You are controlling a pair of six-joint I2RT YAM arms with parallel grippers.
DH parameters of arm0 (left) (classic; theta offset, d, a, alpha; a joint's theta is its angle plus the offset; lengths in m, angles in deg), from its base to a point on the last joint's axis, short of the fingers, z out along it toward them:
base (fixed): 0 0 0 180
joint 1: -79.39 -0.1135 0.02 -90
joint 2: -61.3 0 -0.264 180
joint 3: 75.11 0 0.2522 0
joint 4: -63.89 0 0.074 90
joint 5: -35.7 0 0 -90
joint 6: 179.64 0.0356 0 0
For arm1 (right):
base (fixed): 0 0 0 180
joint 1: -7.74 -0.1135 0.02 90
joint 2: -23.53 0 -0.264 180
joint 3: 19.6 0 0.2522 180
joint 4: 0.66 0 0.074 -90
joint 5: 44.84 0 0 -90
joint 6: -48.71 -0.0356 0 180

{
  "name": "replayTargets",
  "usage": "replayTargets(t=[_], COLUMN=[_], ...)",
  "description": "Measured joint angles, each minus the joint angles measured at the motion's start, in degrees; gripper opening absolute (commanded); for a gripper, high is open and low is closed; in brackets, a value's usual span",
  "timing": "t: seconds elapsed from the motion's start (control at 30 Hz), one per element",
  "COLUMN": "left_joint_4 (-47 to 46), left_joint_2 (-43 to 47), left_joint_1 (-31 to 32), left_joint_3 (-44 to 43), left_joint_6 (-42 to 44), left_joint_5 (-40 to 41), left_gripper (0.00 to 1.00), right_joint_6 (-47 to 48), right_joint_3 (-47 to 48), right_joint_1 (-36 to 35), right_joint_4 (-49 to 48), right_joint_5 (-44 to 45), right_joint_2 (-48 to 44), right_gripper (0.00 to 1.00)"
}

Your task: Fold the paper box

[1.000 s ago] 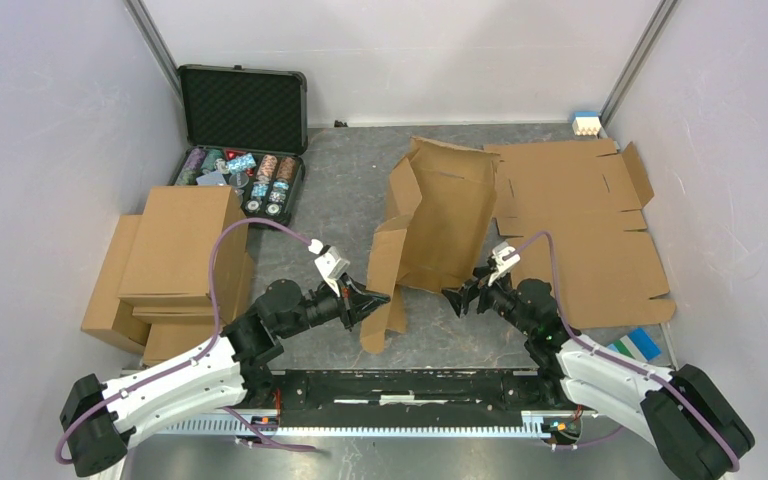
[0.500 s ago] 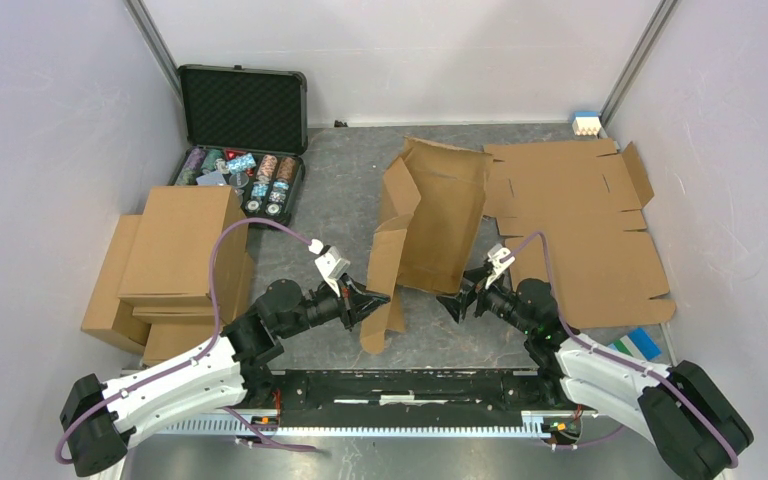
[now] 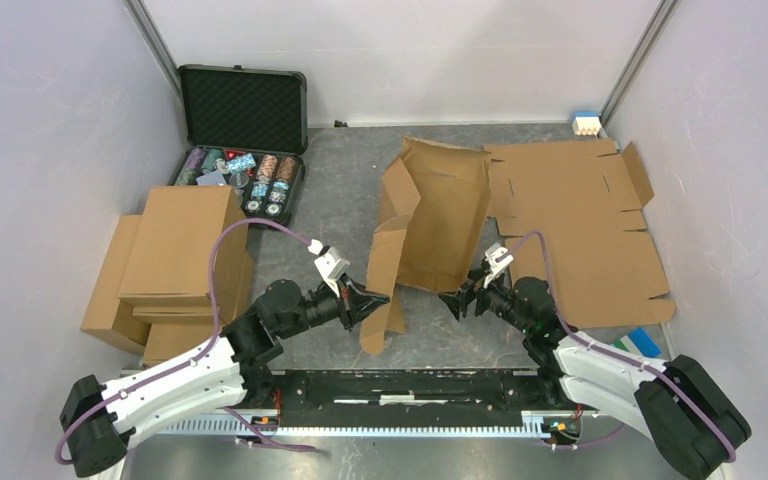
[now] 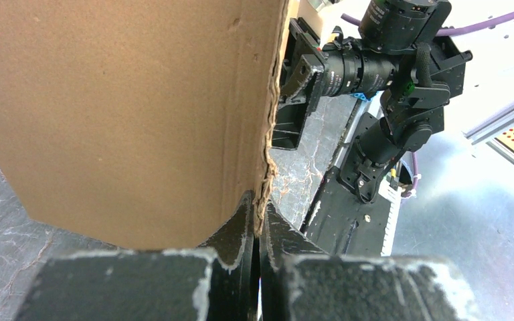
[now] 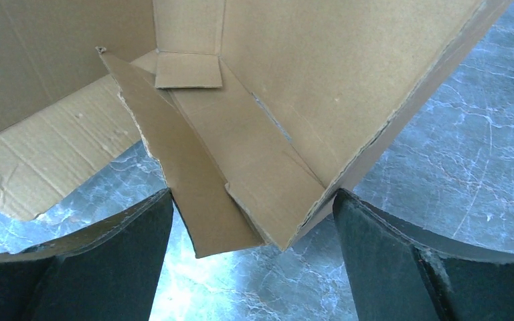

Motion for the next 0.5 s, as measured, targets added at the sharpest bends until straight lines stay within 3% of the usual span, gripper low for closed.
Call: replayTargets(t=[0.2, 0.5], left_joint_4=[0.3, 0.5], left_joint_2=[0.0, -0.2], left_joint_1=[0.1, 0.1], left_joint_3=[0.0, 0.0], left_joint_6=[0.1, 0.3], left_joint_5=[0.0, 0.0], left_gripper=[0.02, 0.02], right_joint_6=[0.1, -1.0], right_joint_3=[1.5, 4.5], right_joint_1=[0.0, 0.0], right_joint_4=[0.0, -0.9], right_joint_5=[1.6, 4.4], right_joint_2=[3.0, 8.0], right_gripper=[0.73, 0.62])
